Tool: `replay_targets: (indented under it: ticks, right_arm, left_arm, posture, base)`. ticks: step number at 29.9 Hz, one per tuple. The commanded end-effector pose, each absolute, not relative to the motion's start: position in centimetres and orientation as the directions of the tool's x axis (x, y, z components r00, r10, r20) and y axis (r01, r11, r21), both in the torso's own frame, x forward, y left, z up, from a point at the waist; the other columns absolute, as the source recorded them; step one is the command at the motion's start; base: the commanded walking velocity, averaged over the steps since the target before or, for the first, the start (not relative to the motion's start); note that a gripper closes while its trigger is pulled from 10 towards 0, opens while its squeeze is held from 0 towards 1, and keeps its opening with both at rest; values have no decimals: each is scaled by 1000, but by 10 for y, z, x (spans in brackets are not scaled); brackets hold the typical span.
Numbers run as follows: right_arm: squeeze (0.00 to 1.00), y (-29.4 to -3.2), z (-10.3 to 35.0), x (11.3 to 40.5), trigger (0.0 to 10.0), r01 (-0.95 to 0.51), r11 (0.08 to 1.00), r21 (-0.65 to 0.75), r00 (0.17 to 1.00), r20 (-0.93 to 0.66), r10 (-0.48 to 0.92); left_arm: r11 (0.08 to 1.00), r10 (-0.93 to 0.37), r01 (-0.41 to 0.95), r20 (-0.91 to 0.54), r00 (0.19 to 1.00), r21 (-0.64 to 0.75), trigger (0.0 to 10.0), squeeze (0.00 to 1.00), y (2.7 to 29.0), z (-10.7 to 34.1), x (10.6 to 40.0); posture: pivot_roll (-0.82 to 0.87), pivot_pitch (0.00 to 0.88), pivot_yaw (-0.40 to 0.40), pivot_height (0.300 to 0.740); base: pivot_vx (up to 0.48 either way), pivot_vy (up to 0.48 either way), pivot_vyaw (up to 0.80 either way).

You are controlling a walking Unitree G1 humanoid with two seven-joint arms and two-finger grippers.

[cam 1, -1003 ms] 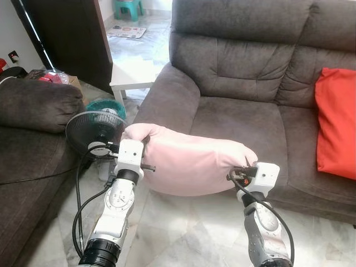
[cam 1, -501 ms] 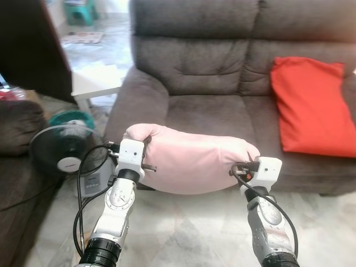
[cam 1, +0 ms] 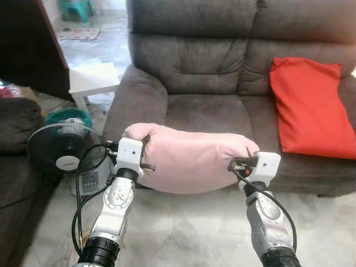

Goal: Move the pillow to the sofa from floor

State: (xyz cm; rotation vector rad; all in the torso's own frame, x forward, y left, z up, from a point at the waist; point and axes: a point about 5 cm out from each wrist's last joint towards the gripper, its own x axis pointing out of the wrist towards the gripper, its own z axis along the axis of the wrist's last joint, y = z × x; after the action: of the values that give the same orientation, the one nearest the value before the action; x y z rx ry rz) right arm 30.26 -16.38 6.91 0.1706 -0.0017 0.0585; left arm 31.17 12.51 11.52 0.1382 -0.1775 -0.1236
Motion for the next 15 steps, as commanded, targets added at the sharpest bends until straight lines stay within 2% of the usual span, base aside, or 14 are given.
replay_targets:
  ticks: [1, 7, 15]
  right_arm:
    - [0, -163, 83, 310, 10000, -76, 984, 163, 996, 62, 67]
    - [0, -166, 86, 311, 10000, -67, 982, 179, 996, 74, 54]
    - [0, -166, 90, 313, 10000, -76, 982, 173, 994, 90, 61]
  left_arm:
    - [982, -147, 117, 217, 965, 145, 10000, 0, 122, 128, 315]
    - [983, -145, 114, 231, 962, 145, 10000, 0, 123, 132, 315]
    - [982, -151, 119, 233, 961, 145, 10000, 0, 121, 132, 315]
  posture:
    - [137, 58, -34, 740]
    - [137, 65, -37, 740]
    - [130, 69, -41, 740]
  base:
    - [0, 0, 0]
    - [246, 0, 0]
    - [360, 0, 0]
